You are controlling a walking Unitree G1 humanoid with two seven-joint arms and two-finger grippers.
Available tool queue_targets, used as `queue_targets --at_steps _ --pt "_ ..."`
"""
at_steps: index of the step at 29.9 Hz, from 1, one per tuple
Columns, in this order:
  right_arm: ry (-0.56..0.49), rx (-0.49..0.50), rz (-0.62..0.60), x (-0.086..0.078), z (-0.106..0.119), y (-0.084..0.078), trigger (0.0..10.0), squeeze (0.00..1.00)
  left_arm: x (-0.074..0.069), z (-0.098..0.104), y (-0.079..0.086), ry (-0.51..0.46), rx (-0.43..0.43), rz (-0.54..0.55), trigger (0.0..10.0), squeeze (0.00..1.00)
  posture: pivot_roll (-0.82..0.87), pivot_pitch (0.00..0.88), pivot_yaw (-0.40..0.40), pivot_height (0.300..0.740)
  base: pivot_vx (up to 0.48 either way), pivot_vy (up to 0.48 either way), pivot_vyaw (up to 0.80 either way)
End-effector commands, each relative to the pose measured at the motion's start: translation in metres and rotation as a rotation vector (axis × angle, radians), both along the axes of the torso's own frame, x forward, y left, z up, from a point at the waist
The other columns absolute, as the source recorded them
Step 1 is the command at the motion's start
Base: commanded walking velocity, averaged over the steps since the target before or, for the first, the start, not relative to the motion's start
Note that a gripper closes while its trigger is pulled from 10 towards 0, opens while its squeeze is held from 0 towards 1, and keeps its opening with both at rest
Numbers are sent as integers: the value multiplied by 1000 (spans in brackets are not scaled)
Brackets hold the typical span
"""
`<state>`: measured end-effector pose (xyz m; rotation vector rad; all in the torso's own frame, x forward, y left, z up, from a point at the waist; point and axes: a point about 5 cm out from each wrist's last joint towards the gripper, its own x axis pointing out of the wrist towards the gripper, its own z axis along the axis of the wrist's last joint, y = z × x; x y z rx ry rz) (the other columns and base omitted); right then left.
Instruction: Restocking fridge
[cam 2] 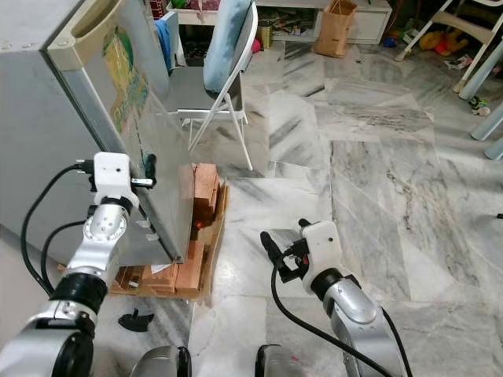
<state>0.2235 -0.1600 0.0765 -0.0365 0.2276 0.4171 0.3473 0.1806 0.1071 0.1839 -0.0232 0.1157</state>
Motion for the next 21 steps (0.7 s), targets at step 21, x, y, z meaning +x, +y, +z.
queue_targets --at_steps 21 --pt "128 -2 79 -9 -21 -6 10000 0 17 68 -156 -144 -109 -662 10000 0 45 68 6 740 0 0 0"
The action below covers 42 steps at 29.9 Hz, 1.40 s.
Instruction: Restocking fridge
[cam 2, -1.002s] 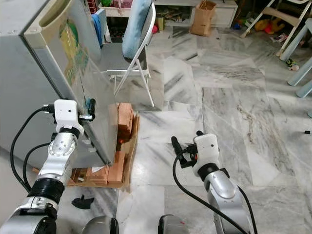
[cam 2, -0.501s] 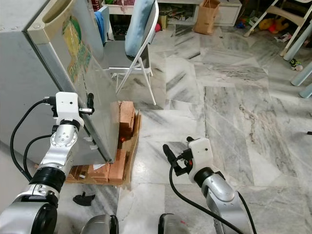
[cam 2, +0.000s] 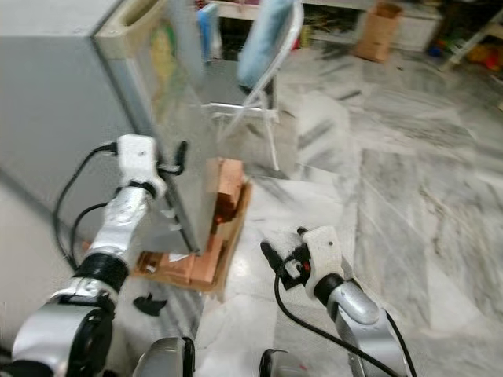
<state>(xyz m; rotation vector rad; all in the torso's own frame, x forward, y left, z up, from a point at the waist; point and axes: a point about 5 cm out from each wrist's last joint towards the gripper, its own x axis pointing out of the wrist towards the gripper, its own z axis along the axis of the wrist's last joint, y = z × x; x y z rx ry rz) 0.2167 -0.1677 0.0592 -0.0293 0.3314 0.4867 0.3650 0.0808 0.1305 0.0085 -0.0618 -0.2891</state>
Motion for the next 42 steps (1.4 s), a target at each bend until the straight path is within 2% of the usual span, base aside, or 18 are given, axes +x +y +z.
queue_targets --at_steps 1,5,7,8,10,15,19,20,22,26,27,29,37,42 --pt "26 5 10 -2 -4 1 10000 0 -5 51 -72 -176 10 -295 10000 0 45 68 6 740 0 0 0" --pt "19 -2 25 -1 -4 3 10000 0 -27 82 -128 -282 -16 -478 10000 0 41 64 6 740 0 0 0" --pt "13 -8 37 0 -4 4 10000 0 -30 95 -138 -320 -24 -492 10000 0 39 63 7 740 0 0 0" --pt "9 -8 41 0 -4 5 10000 0 -21 100 -130 -326 -28 -432 10000 0 37 62 8 740 0 0 0" --pt "8 -6 41 1 -3 5 10000 0 -14 100 -120 -325 -29 -388 10000 0 38 63 9 740 0 0 0" --pt "-8 0 35 1 -1 6 10000 0 2 88 -77 -280 -46 -270 10000 0 46 66 8 740 0 0 0" --pt "-46 -4 15 3 3 6 10000 0 2 56 -36 -215 11 -197 10000 0 57 67 6 740 0 0 0" --pt "-50 -6 3 4 3 5 10000 0 -3 39 -21 -180 26 -166 10000 0 63 68 4 740 0 -450 0" --pt "-47 -9 -10 4 4 5 10000 0 -9 23 -11 -145 39 -141 10000 0 65 68 5 740 0 -461 -400" --pt "-76 -11 -28 9 8 4 10000 0 -27 -8 4 -74 51 -101 10000 0 67 67 2 740 0 -466 -800" --pt "-97 -16 -49 12 10 4 10000 0 -35 -18 8 -55 54 -86 10000 0 65 66 0 740 240 -412 -800" --pt "-112 -19 -65 14 12 3 10000 0 -40 -23 11 -44 53 -69 10000 0 64 65 -2 740 268 -394 -800" --pt "-125 -13 -100 16 13 2 10000 0 -46 -36 24 0 42 42 10000 0 55 57 6 740 329 -345 -635" --pt "-142 -27 -103 18 14 3 10000 0 -47 -40 38 12 93 91 10000 0 55 55 7 740 439 -112 0"
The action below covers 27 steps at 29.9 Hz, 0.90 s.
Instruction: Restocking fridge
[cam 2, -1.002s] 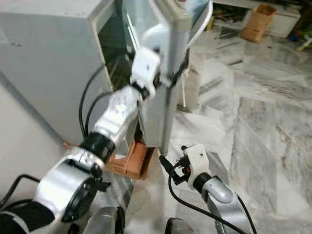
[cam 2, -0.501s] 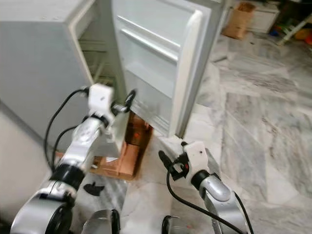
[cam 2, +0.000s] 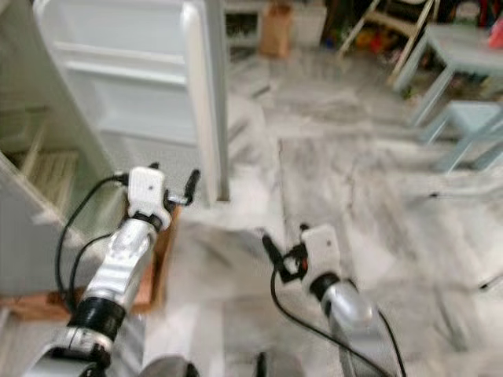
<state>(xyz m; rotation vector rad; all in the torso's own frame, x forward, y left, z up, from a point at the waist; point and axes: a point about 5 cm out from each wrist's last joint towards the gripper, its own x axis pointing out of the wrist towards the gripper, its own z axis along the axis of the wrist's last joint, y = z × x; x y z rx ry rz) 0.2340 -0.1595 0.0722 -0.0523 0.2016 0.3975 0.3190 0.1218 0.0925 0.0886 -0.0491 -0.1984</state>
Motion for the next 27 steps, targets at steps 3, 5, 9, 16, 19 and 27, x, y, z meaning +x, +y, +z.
queue_targets --at_steps 3,5,9,16,19,27 --pt "-11 -20 -22 1 1 -5 10000 0 0 -2 2 16 23 18 10000 0 56 53 9 740 480 0 0" --pt "-14 -21 -24 2 1 -5 10000 0 1 -1 5 12 37 31 10000 0 57 52 8 740 480 0 0" --pt "-27 -40 11 1 1 -1 10000 0 2 -1 6 16 45 46 10000 0 59 50 6 740 480 0 295" --pt "-32 -41 -5 2 0 -1 10000 0 2 -2 3 18 52 42 10000 0 58 51 5 740 480 0 737" --pt "-32 -38 -11 3 0 -1 10000 0 2 -2 2 17 53 33 10000 0 58 51 6 740 480 0 458" --pt "-33 -32 -24 3 0 -2 10000 0 3 -3 -9 27 72 -31 10000 0 54 50 6 740 480 0 0"
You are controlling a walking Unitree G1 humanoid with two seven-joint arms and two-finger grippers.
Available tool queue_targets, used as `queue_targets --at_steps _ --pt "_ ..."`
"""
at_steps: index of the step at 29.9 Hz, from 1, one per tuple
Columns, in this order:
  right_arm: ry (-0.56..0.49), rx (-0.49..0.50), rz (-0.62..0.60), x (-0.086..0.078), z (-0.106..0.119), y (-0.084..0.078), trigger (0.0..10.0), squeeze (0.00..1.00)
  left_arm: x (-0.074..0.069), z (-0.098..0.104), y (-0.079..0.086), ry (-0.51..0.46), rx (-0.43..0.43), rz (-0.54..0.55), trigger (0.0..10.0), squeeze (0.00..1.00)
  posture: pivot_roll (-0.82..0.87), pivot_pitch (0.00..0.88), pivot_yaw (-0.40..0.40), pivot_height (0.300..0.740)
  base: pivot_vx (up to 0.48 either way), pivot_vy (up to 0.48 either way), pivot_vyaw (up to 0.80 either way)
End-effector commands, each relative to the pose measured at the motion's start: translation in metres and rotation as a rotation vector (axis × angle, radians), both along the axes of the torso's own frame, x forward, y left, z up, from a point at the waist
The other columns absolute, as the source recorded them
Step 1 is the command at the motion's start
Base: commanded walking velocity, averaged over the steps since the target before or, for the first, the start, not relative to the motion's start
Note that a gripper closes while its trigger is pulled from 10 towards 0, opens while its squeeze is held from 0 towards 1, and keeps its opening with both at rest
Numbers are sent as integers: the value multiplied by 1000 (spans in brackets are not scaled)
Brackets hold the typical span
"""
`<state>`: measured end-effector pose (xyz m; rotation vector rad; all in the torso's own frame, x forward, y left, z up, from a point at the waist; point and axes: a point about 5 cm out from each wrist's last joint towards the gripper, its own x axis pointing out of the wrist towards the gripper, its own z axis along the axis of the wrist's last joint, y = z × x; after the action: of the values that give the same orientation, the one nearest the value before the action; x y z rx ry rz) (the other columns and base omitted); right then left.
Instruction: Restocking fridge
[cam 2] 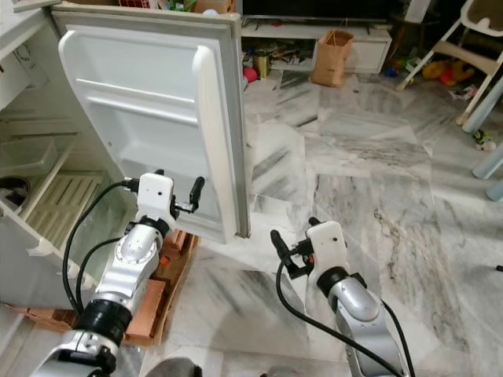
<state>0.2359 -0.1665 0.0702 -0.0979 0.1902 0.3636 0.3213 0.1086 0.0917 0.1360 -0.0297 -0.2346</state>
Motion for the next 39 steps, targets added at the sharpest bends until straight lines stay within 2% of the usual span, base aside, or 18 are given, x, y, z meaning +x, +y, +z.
queue_targets --at_steps 1,10,12,16,22,27,33,38,39 --pt "-12 13 4 1 2 5 10000 0 1 -2 1 12 25 -9 10000 0 54 50 6 740 480 0 0" --pt "-13 12 5 2 1 4 10000 0 1 1 -23 18 9 -136 10000 0 56 49 3 740 480 0 0" --pt "-12 12 7 3 1 5 10000 0 2 2 -37 28 39 -199 10000 0 57 48 2 740 480 0 0" --pt "-12 12 6 3 1 5 10000 0 4 2 -41 31 48 -205 10000 0 57 47 2 740 480 0 0" --pt "-12 9 5 4 0 4 10000 0 16 9 -52 30 74 -227 10000 0 50 46 3 740 480 0 0" --pt "-9 7 2 3 -1 4 10000 0 19 9 -51 45 89 -221 10000 0 45 49 5 740 480 0 0" --pt "-6 9 1 3 -1 4 10000 0 14 -7 -36 99 80 -180 10000 0 49 53 6 740 480 0 0" --pt "-3 11 2 3 -2 4 10000 0 2 -15 -22 99 70 -164 10000 0 61 61 7 740 0 0 0" --pt "-3 12 1 4 -2 3 10000 0 -4 -15 -15 88 66 -153 10000 0 68 63 8 740 0 0 0"
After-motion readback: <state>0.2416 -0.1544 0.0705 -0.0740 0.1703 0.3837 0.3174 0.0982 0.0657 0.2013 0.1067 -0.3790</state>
